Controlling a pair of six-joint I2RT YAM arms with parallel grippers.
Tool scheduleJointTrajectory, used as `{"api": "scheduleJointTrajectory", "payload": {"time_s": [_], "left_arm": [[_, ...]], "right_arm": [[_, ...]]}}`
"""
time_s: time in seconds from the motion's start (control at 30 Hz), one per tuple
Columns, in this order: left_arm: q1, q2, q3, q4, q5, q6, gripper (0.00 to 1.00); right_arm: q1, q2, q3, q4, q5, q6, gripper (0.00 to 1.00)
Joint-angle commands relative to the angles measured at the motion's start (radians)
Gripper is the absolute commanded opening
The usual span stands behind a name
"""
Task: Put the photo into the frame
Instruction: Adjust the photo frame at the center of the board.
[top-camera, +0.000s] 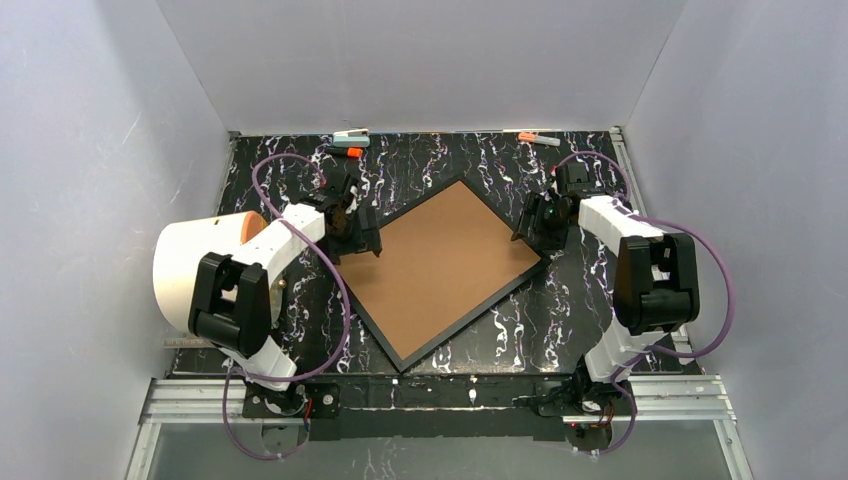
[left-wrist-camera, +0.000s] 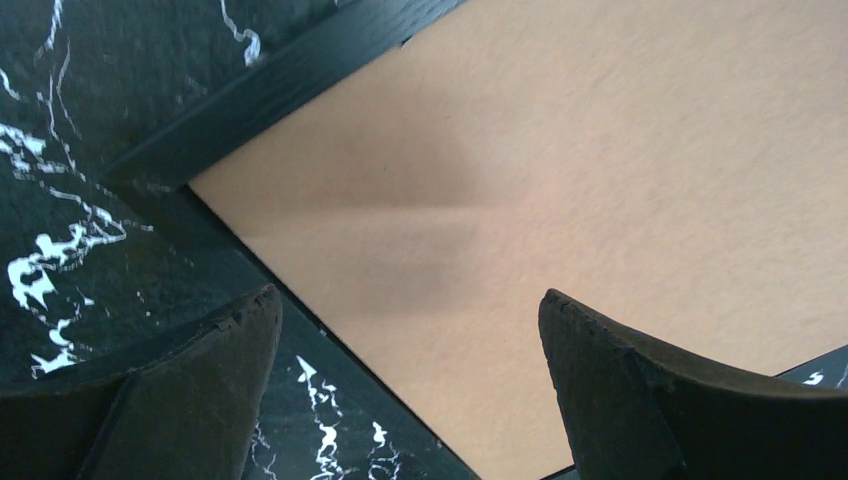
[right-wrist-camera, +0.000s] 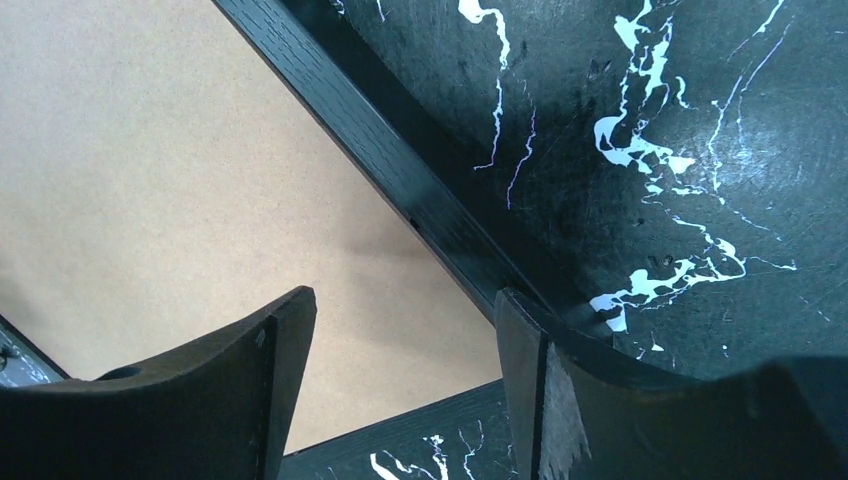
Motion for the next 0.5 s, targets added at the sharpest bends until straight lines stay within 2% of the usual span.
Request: {"api": "scheduleJointTrajectory", "payload": {"time_s": [0.0, 0.3, 0.47], "left_arm": [[-0.002, -0.075, -0.063, -0.031, -0.003, -0.013, 0.98], [-0.001, -0.079, -0.163, -0.035, 0.100, -0.057, 0.98], [-0.002, -0.044, -0.191, 0.068, 0.240, -0.030, 0.98]], "right_arm": [[-0.003, 0.011, 0.032, -0.007, -0.013, -0.029, 0.74], [-0.002, 0.000, 0.010, 0.047, -0.148, -0.045, 0.65], [-0.002, -0.008, -0.013, 0.109, -0.212, -0.039, 0.62]]}}
